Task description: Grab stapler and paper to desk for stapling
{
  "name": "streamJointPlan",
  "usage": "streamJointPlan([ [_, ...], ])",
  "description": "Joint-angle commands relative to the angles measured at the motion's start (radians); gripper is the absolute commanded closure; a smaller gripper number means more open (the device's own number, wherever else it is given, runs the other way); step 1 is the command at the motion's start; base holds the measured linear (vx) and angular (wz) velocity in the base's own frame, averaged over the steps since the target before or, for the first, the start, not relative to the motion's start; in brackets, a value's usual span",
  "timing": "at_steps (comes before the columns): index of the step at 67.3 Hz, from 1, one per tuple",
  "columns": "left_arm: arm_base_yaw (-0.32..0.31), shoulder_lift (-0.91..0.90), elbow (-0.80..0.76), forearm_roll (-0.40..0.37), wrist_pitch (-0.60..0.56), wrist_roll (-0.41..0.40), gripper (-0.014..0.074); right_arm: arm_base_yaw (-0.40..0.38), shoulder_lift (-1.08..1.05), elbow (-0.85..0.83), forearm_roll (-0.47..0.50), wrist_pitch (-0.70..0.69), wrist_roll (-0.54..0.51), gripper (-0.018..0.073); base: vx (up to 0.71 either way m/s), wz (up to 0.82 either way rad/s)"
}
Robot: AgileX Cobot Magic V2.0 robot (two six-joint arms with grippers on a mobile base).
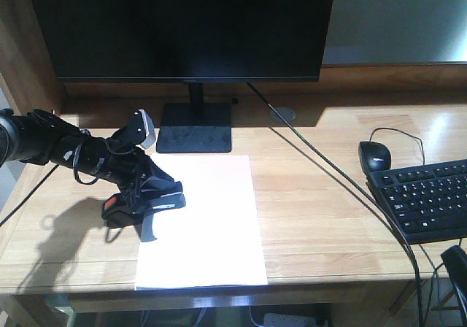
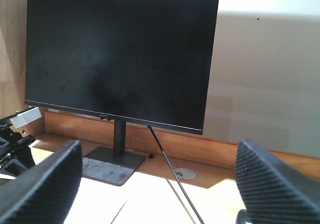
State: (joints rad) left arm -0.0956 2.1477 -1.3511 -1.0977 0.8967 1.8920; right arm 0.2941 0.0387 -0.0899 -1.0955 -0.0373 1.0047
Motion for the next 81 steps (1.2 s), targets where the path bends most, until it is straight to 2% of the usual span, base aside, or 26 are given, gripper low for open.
streamJointPlan([
  [1, -0.005, -0.048, 0.000, 0.089, -0.014, -0.042, 0.0603, -0.005, 0.010, -0.029, -0.004, -0.036, -0.002, -0.0024, 0.00, 0.00],
  [18, -0.004, -0.207, 0.000, 0.121, -0.024, -0.130, 0.0603, -0.005, 0.010, -0.029, -0.004, -0.036, -0.002, -0.0024, 0.00, 0.00],
  [24, -0.004, -0.272, 0.000, 0.171, -0.037, -0.176, 0.0603, -0.005, 0.010, -0.029, -0.004, -0.036, -0.002, -0.0024, 0.00, 0.00],
  [29, -0.004, -0.325, 0.000, 0.235, -0.066, -0.249, 0.0603, -0.005, 0.010, -0.029, -0.004, -0.036, -0.002, -0.0024, 0.00, 0.00],
  [35, -0.004, -0.387, 0.000, 0.330, -0.116, -0.380, 0.0603, -0.005, 0.010, -0.029, -0.004, -0.036, -0.002, -0.0024, 0.00, 0.00],
  [40, -0.004, -0.438, 0.000, 0.440, -0.155, -0.495, 0.0603, -0.005, 0.010, -0.029, -0.004, -0.036, -0.002, -0.0024, 0.00, 0.00],
  [48, -0.004, -0.507, 0.000, 0.616, -0.219, -0.730, 0.0603, -0.005, 0.010, -0.029, -0.004, -0.036, -0.002, -0.0024, 0.00, 0.00],
  [55, -0.004, -0.560, 0.000, 0.775, -0.266, -0.990, 0.0603, -0.005, 0.010, -0.029, -0.005, -0.036, -0.002, -0.0024, 0.00, 0.00],
  [59, -0.004, -0.587, 0.000, 0.873, -0.281, -1.176, 0.0603, -0.005, 0.010, -0.029, -0.005, -0.036, -0.002, -0.0024, 0.00, 0.00],
  [63, -0.004, -0.613, 0.000, 0.951, -0.285, -1.317, 0.0603, -0.005, 0.010, -0.029, -0.005, -0.036, -0.002, -0.0024, 0.00, 0.00],
  [67, -0.004, -0.636, 0.000, 0.998, -0.286, -1.467, 0.0603, -0.005, 0.010, -0.029, -0.005, -0.036, -0.002, -0.0024, 0.00, 0.00],
  [73, -0.004, -0.665, 0.000, 1.038, -0.279, -1.585, 0.0603, -0.005, 0.010, -0.029, -0.005, -0.036, -0.002, -0.0024, 0.00, 0.00],
  [81, -0.004, -0.696, 0.000, 1.052, -0.246, -1.638, 0.0603, -0.005, 0.010, -0.029, -0.005, -0.036, -0.002, -0.0024, 0.00, 0.00],
])
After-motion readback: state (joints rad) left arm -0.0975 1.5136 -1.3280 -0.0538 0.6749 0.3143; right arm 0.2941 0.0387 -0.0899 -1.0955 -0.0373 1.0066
